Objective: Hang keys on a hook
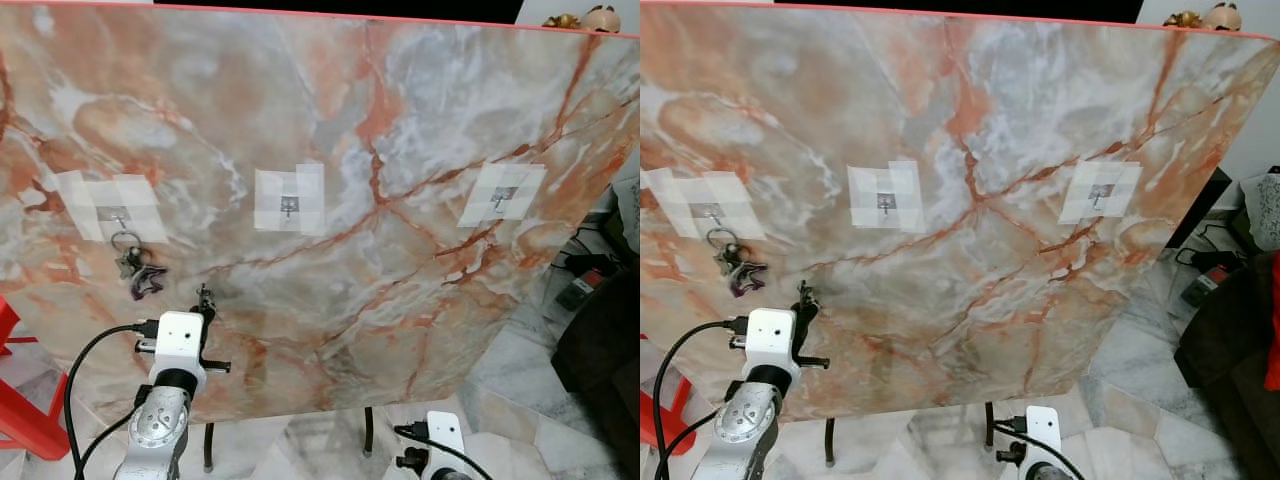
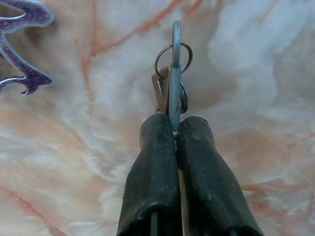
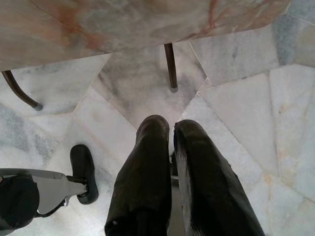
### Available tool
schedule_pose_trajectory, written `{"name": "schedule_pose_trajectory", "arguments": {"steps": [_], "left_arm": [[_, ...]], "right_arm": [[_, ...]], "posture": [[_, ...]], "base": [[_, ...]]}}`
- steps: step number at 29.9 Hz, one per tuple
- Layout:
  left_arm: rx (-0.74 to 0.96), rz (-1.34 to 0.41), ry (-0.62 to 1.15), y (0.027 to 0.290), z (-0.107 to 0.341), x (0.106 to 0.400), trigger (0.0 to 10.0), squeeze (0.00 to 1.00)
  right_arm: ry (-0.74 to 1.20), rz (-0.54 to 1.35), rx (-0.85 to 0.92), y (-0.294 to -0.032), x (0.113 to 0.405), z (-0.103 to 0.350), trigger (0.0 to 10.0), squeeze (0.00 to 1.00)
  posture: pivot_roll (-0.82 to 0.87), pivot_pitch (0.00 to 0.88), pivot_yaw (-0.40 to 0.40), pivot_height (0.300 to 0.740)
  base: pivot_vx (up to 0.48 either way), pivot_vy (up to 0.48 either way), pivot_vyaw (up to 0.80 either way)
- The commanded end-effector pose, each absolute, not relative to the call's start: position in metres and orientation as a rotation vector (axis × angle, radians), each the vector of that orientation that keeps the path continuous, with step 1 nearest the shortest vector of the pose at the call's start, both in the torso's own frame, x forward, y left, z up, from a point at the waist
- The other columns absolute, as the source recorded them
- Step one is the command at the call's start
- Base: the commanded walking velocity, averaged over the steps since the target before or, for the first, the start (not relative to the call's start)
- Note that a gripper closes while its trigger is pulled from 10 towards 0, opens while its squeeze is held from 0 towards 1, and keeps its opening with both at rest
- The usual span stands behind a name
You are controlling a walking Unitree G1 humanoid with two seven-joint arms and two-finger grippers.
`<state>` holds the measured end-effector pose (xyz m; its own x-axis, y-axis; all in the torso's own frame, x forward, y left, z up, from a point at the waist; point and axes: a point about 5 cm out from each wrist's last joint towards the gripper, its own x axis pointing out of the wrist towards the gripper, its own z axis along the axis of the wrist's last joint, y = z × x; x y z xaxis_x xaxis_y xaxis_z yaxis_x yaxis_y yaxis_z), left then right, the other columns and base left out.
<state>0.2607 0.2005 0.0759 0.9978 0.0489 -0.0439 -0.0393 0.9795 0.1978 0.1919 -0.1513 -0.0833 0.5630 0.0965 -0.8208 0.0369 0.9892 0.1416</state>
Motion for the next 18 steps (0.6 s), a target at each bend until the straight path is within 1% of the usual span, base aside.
{"name": "schedule_pose_trajectory", "arguments": {"steps": [1, 18], "left_arm": [[0.192, 0.027, 0.027, 0.1961, 0.0793, 0.2612, 10.0, 0.00], [0.202, 0.016, 0.028, 0.1991, 0.0806, 0.2633, 10.0, 0.00]], "right_arm": [[0.978, 0.021, 0.147, -0.1552, 0.1911, -0.0836, 10.0, 0.00], [0.975, 0.011, 0.161, -0.1522, 0.1916, -0.0835, 10.0, 0.00]], "posture": [[0.10, 0.000, -0.085, 0.740], [0.10, 0.000, -0.067, 0.740]], "base": [[0.000, 0.000, 0.00], [0.000, 0.000, 0.00]]}}
